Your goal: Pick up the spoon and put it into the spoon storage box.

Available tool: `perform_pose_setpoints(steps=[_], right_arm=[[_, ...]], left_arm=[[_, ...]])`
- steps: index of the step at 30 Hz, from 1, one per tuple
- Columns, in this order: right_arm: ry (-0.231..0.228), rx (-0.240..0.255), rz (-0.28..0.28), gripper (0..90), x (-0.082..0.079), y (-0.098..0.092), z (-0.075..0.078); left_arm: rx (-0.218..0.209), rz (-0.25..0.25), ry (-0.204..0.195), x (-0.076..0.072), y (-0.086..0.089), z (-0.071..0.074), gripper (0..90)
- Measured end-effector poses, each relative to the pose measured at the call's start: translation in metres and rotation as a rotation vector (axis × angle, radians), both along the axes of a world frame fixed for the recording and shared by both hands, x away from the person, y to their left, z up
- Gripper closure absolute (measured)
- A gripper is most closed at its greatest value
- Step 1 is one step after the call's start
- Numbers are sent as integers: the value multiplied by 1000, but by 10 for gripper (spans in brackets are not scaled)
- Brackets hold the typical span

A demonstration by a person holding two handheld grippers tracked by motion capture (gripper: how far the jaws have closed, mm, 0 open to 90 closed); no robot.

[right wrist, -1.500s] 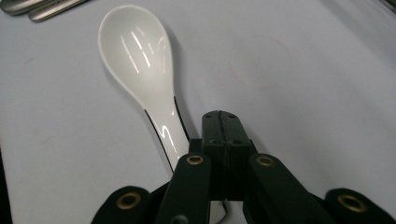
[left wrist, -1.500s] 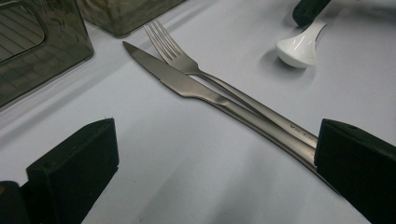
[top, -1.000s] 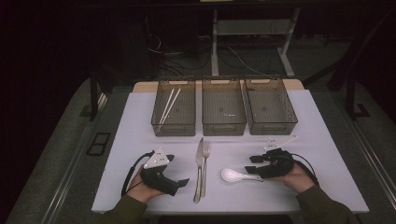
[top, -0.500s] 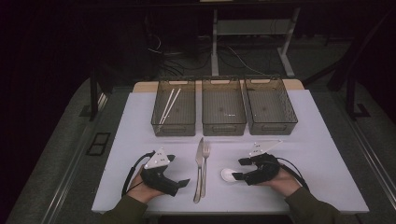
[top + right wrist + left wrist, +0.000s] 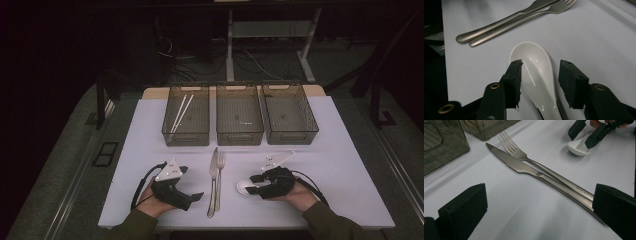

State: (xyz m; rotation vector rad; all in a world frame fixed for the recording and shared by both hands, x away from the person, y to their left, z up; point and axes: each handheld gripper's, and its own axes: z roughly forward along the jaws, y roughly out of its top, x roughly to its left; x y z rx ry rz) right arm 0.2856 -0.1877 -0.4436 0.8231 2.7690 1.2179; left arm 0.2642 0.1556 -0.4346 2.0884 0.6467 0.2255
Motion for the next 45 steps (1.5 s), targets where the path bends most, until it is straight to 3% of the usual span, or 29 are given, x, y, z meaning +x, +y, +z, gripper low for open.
perform_pose_setpoints(steps=[17,22,31,45], right_arm=[[-31,-85,88,670,-10,10,0],[-60,-116,116,680,-11,10,0],[-67,-124,144,771,-12,10,1],[-68,-136,137,794,-11,9,4]], left_arm=[[9,-17,-4,0,-1,-1,0],[7,-21,-4,-1,-1,-1,0],[0,-35,-8,-1,-1,-2,0],[-9,-43,-11,0,0,-3,0]])
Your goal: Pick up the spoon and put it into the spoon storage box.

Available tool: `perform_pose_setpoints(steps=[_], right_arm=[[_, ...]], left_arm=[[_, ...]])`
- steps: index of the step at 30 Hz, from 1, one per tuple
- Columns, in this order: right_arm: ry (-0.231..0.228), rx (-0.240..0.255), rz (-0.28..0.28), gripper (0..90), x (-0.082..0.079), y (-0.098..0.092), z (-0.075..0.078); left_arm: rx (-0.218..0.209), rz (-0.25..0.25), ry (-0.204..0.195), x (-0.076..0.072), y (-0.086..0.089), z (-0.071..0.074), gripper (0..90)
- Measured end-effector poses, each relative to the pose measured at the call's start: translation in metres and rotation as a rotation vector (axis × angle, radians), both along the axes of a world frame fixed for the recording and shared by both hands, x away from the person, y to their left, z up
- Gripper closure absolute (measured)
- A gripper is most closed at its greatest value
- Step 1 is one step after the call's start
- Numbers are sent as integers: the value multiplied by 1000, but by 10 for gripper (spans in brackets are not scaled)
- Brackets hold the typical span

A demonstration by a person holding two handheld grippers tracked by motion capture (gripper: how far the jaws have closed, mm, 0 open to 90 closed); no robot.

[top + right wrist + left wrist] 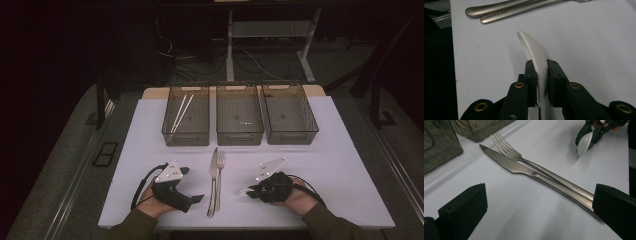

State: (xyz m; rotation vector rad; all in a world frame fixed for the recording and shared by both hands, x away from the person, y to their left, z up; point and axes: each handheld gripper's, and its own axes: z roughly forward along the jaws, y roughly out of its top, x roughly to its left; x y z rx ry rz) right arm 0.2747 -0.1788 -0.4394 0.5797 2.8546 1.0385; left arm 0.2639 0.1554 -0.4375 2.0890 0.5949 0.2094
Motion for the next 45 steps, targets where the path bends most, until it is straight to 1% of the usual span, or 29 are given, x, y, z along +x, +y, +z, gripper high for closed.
perform_pose_setpoints(steps=[5,6,7,8,11,12,15,16,20,22,23,29,34,37,40,42,43,45], right_arm=[[-2,11,-27,795,3,-3,6],[12,25,-36,795,3,-2,8],[12,26,-40,795,4,-3,10],[2,20,-43,795,5,-3,12],[8,36,-57,795,10,-3,19],[-1,31,-61,795,13,-3,21],[-5,41,-80,795,20,-5,27],[-1,53,-92,795,23,-6,31],[-17,63,-128,795,37,-9,43],[-30,66,-131,795,44,-10,48],[-28,72,-138,795,48,-10,51],[-52,91,-169,795,69,-9,69],[-66,82,-186,795,86,-5,82],[-76,75,-195,795,96,-2,89],[-85,59,-210,795,107,1,93],[-91,57,-217,795,115,3,95],[-89,54,-221,794,118,5,96],[-97,45,-229,795,127,8,98]], left_arm=[[-2,5,-8,-1,0,1,0],[-1,4,-8,-1,0,1,0],[0,3,-9,-1,0,1,0],[-2,2,-9,-1,0,1,0],[-8,6,-6,0,0,1,0],[-9,5,-7,0,0,1,0],[-10,7,-4,0,1,2,0],[-11,7,-4,0,1,2,0],[-8,2,-9,0,1,2,0],[-12,5,-5,0,1,2,0],[-12,5,-4,0,1,2,0],[-14,7,-3,0,1,2,0],[-24,12,-18,-1,1,3,0],[-29,13,-20,-1,2,3,0],[-31,12,-17,0,1,3,0],[-27,9,-16,-1,1,3,0],[-34,12,-15,-1,1,3,0],[-34,12,-16,-1,1,3,0]])
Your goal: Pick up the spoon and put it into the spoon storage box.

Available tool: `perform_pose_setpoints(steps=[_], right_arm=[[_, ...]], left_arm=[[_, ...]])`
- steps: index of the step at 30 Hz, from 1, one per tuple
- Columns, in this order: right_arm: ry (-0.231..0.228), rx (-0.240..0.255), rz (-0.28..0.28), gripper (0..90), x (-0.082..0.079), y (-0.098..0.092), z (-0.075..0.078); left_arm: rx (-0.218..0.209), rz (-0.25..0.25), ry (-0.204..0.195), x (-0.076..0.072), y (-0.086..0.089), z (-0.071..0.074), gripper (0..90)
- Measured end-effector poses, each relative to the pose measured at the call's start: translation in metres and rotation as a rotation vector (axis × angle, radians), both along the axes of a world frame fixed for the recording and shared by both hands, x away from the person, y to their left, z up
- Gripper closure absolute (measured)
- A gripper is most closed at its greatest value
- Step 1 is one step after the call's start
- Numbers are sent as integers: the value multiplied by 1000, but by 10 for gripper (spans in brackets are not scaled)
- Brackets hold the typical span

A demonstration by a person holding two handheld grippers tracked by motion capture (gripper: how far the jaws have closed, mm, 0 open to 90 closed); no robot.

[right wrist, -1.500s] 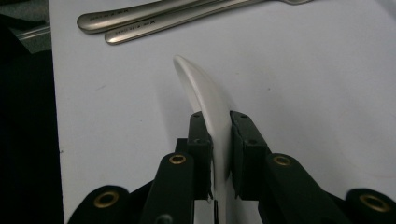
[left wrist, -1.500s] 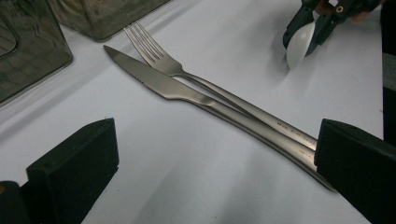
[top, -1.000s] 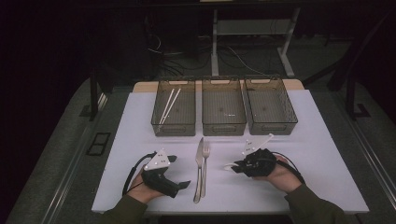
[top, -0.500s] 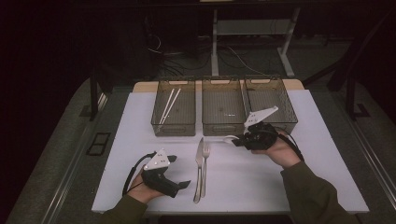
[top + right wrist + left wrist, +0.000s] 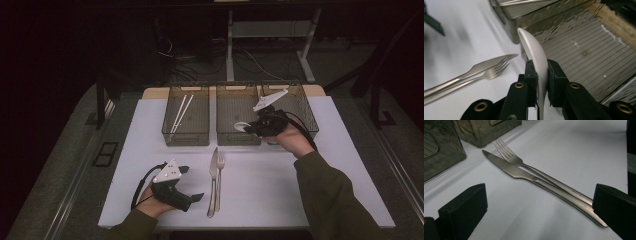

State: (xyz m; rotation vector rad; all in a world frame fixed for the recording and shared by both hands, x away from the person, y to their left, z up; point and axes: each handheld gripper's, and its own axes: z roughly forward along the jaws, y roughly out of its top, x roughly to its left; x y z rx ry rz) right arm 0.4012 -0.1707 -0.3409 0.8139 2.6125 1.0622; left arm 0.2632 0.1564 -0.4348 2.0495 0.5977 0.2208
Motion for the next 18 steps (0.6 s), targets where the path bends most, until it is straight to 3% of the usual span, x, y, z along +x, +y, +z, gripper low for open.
perform_pose_setpoints(steps=[10,18], right_arm=[[5,-34,-44,794,40,20,1],[52,-9,-121,793,66,24,-21]], left_arm=[[-1,-7,-4,1,1,0,0],[-2,-14,-6,1,1,0,0]])
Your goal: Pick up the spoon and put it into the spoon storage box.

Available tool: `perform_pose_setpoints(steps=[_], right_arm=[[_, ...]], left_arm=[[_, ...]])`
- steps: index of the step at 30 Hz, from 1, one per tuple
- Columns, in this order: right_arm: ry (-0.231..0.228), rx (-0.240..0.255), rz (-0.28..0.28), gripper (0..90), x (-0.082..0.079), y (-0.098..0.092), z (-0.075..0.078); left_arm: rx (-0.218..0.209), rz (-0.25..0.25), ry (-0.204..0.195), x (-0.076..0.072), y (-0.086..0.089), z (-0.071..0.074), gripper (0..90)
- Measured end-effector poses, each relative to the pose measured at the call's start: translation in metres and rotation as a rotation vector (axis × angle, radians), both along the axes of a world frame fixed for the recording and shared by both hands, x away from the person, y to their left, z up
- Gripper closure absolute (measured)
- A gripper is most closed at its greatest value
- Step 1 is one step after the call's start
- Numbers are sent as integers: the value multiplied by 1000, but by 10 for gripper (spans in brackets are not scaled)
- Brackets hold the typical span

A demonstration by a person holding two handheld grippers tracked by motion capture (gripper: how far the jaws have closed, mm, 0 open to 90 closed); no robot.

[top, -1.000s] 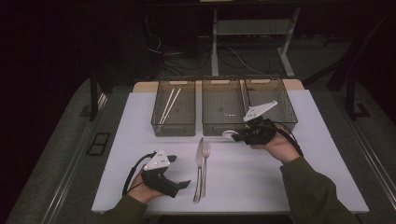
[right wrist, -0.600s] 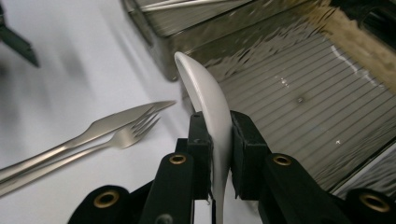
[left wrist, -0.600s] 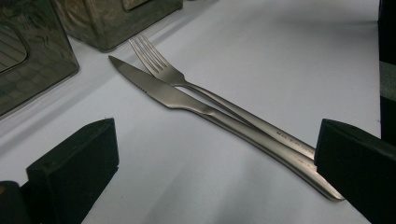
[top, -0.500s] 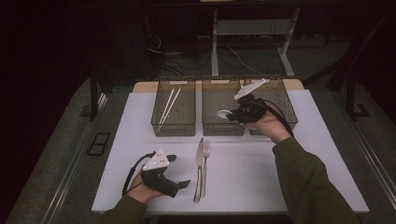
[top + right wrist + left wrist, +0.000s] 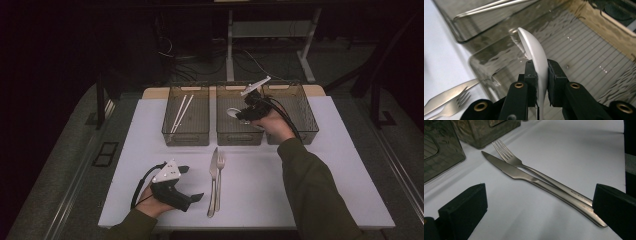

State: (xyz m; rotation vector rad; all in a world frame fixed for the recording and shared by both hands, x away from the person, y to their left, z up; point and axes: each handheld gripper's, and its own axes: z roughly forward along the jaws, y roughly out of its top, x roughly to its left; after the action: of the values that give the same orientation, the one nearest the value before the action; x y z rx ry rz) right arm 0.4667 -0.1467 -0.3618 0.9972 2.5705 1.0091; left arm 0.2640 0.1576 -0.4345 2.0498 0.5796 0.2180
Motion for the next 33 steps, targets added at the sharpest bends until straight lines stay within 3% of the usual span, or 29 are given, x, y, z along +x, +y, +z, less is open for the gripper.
perform_pose_setpoints(steps=[8,14,18,20,26,33], right_arm=[[28,-8,-17,794,6,4,-7],[16,-14,-12,788,5,9,-10],[19,38,-24,723,5,7,-7],[0,36,-29,684,4,6,-5],[15,83,-34,568,1,0,0],[4,158,-9,425,-15,-9,9]], left_arm=[[1,-3,-4,0,0,0,0],[2,-6,-3,0,0,0,0],[0,-5,0,0,0,0,0],[-2,-4,2,-1,-1,0,0],[-3,-3,-3,-1,-1,0,0],[1,-2,-4,-1,-1,0,0]])
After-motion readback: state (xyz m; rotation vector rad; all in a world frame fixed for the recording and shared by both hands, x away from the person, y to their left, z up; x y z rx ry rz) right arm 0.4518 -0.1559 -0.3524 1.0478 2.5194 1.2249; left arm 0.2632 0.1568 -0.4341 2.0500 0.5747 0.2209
